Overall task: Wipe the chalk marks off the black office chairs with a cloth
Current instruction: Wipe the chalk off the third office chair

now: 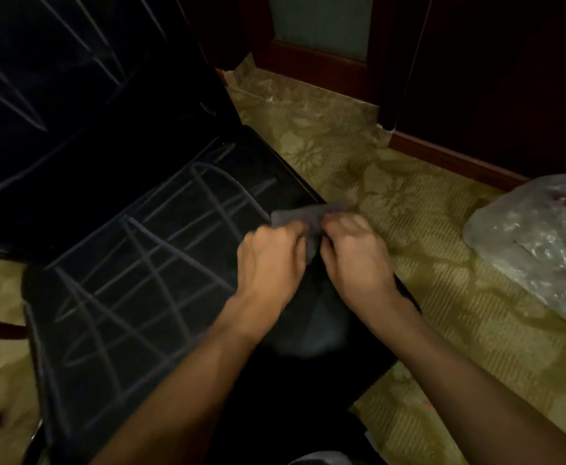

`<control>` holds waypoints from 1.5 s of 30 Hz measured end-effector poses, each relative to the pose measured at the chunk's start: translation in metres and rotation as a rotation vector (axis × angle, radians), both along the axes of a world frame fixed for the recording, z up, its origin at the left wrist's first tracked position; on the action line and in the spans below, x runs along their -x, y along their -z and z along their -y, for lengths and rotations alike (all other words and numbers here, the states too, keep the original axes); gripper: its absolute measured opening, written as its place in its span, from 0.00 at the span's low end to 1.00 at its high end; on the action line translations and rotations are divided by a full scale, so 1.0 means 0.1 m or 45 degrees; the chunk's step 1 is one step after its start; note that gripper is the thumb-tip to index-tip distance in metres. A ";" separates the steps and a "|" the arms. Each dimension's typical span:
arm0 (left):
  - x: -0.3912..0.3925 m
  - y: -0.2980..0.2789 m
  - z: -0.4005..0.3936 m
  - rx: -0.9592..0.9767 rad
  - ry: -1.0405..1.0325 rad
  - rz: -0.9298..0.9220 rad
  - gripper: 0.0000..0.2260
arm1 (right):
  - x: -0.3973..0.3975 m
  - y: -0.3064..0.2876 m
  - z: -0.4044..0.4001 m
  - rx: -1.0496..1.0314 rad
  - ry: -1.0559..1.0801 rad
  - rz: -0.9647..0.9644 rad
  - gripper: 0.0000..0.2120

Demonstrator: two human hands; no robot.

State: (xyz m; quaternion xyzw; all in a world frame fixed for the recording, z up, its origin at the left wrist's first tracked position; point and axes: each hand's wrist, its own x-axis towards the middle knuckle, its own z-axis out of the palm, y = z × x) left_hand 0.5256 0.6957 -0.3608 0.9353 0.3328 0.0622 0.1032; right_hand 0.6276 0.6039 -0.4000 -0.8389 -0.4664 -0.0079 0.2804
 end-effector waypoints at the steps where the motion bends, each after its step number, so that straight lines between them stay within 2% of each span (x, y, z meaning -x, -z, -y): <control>1: 0.16 0.01 0.10 0.015 0.015 0.024 0.08 | 0.12 0.01 0.12 -0.040 -0.028 0.013 0.16; 7: 0.92 0.08 0.53 0.025 0.090 0.158 0.09 | 0.73 0.01 0.63 -0.006 -0.218 0.021 0.16; 11: 0.65 0.12 0.33 0.028 -0.011 0.108 0.04 | 0.53 0.01 0.37 -0.032 -0.168 0.088 0.16; 16: 0.09 0.07 -0.11 0.052 -0.205 0.125 0.12 | 0.09 -0.01 -0.29 0.109 -0.086 0.067 0.09; 19: 0.19 0.10 -0.13 0.064 -0.186 0.159 0.12 | 0.17 -0.02 -0.25 0.121 -0.075 0.113 0.10; 23: 0.79 0.12 0.23 0.034 -0.158 0.213 0.10 | 0.56 -0.01 0.19 -0.027 -0.261 0.144 0.15; 27: 1.31 0.17 0.63 -0.012 -0.191 0.347 0.09 | 0.91 0.00 0.50 0.025 -0.448 0.149 0.15; 30: 1.32 0.20 0.67 -0.038 -0.215 0.328 0.11 | 0.92 0.03 0.43 -0.015 -0.482 0.179 0.15; 34: 1.14 0.21 0.55 -0.033 -0.342 0.203 0.04 | 0.85 0.03 0.20 -0.023 -0.451 0.175 0.16; 39: 1.08 0.22 0.49 0.064 -0.436 0.358 0.07 | 0.78 0.02 0.09 0.046 -0.433 0.139 0.12; 42: 1.18 0.16 0.45 0.031 -0.533 0.344 0.06 | 0.83 -0.06 -0.04 0.111 -0.530 0.147 0.15; 45: 1.47 0.16 0.59 0.043 -0.675 0.305 0.05 | 1.01 -0.08 -0.02 0.050 -0.724 0.192 0.12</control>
